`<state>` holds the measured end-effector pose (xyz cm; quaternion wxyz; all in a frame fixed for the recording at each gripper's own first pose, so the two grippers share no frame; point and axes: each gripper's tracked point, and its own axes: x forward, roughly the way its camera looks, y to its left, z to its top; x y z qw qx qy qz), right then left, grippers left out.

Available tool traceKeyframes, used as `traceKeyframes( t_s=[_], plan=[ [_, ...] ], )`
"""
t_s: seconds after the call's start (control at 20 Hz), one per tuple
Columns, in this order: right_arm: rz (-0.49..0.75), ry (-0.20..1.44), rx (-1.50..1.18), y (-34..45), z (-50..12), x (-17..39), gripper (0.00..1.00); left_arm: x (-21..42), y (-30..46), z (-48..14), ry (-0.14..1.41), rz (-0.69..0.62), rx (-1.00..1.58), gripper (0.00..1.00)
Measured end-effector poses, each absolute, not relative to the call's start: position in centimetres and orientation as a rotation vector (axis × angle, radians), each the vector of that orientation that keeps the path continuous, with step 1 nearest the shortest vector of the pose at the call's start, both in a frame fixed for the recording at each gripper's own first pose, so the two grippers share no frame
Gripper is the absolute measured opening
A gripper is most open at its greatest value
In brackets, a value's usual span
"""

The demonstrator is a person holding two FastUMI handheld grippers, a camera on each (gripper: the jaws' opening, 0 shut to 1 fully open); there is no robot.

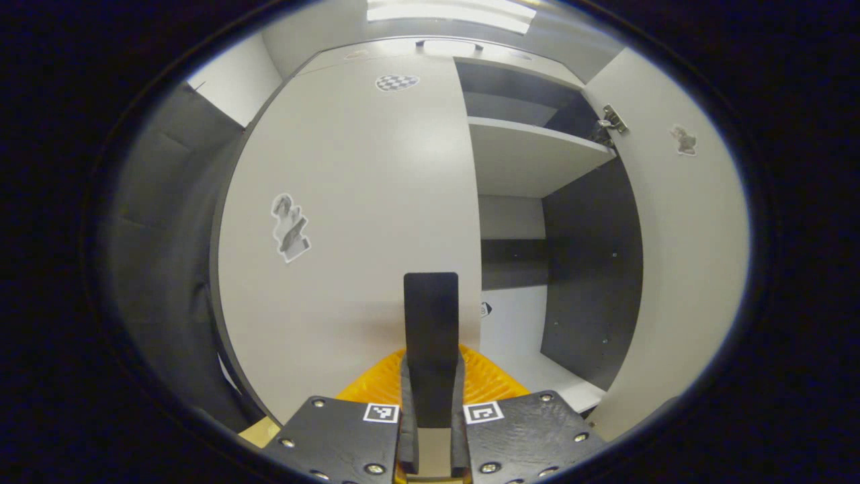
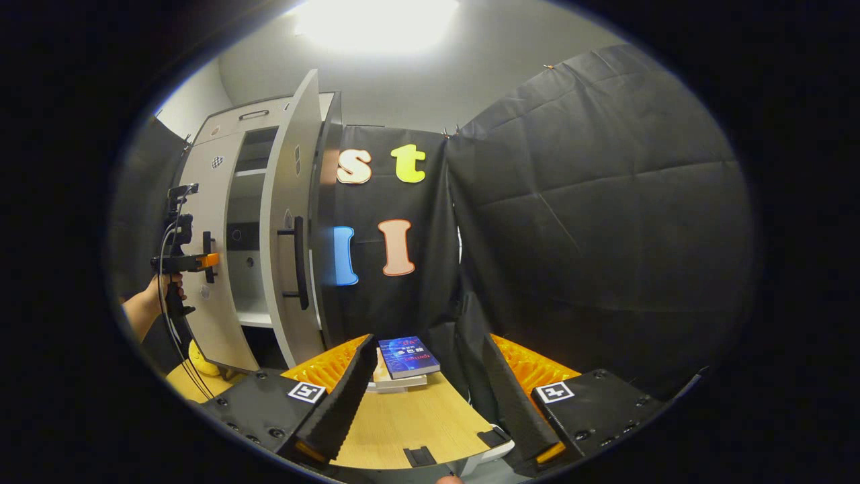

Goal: Open the right door of the double-door shoe cabinet with the right hand, and open the left door with the left hand.

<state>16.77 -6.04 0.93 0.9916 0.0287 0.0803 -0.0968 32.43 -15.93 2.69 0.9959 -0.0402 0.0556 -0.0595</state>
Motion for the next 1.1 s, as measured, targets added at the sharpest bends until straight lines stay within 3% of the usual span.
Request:
traceKeyframes(
  t_s=[0.15, 0.7, 0.85, 1.0, 1.1],
  plan=[
    [-0.160, 0.164, 0.071, -6.1, 0.7, 17.0, 0.96, 31.6, -15.8, 3.0, 0.119, -0.114, -0.090, 0.13],
    [-0.080, 0.149, 0.083, -3.1, 1.3, 17.1, 0.92, 26.6, -12.9, 3.7, 0.142, -0.142, -0.117, 0.13],
    [-0.049, 0.160, 0.103, -0.9, 1.3, 16.7, 0.95, 25.1, -11.9, 3.9, 0.153, -0.151, -0.137, 0.15],
    [-0.045, 0.161, 0.102, 0.7, 1.5, 16.1, 0.95, 23.2, -10.1, 4.4, 0.150, -0.157, -0.139, 0.11],
    [-0.041, 0.159, 0.101, 1.8, 2.0, 15.6, 0.95, 22.2, -8.8, 4.5, 0.152, -0.164, -0.167, 0.14]
  ],
)
